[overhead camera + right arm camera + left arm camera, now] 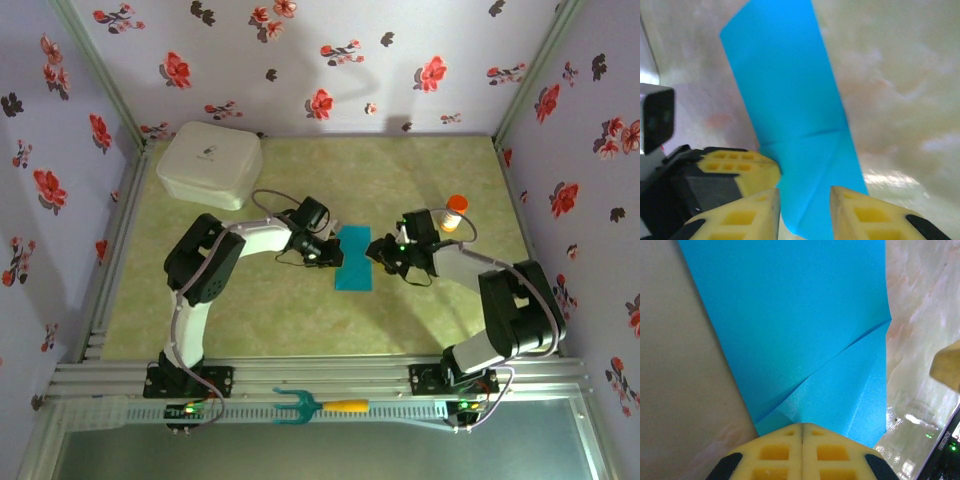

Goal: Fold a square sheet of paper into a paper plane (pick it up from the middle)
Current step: Fold the triangle a second time at the center of the table.

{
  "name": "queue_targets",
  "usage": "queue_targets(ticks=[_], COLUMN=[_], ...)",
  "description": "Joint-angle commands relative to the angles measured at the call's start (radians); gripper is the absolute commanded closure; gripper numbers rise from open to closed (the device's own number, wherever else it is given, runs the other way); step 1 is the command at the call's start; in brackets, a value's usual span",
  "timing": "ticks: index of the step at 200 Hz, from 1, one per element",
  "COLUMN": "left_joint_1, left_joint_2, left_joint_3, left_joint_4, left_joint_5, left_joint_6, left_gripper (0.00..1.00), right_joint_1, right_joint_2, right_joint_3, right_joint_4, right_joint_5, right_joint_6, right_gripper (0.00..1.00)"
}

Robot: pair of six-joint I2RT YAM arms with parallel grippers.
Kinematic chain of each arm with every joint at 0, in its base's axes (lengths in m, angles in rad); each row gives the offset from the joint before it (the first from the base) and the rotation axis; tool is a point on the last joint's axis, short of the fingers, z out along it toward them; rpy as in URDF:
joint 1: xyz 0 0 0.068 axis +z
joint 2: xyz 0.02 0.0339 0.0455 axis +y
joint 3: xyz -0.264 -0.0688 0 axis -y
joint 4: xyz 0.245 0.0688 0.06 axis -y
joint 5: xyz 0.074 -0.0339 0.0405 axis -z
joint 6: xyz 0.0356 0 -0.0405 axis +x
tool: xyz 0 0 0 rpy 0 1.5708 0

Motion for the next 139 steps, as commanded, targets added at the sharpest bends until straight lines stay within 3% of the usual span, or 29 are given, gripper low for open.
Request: queue_targets(ticks=[1, 52, 139], left_joint_1=[-0.008, -0.055, -0.062], left_joint_2=[0.001, -0.003, -0.019], left_joint_3=[-0.028, -0.007, -0.012], left_joint_4=[-0.018, -0.043, -0.045], left_joint_5=[-0.026, -0.056, -0.090], left_joint_6=[0.023, -0.004, -0.016], left_gripper=[0.98, 0.98, 0.98], right_joint_1=[0.015, 0.103, 0.126], right_joint_2=[-0.037, -0.037, -0.089], right_joint_3=[-0.041, -0.044, -0.079], right_joint_4=[-0.071, -0.101, -0.169], right_joint_5=[0.021, 0.053, 0.142], right_joint_6=[0.037, 0.094, 0.145], right_gripper=[0.65, 0.61, 0.57])
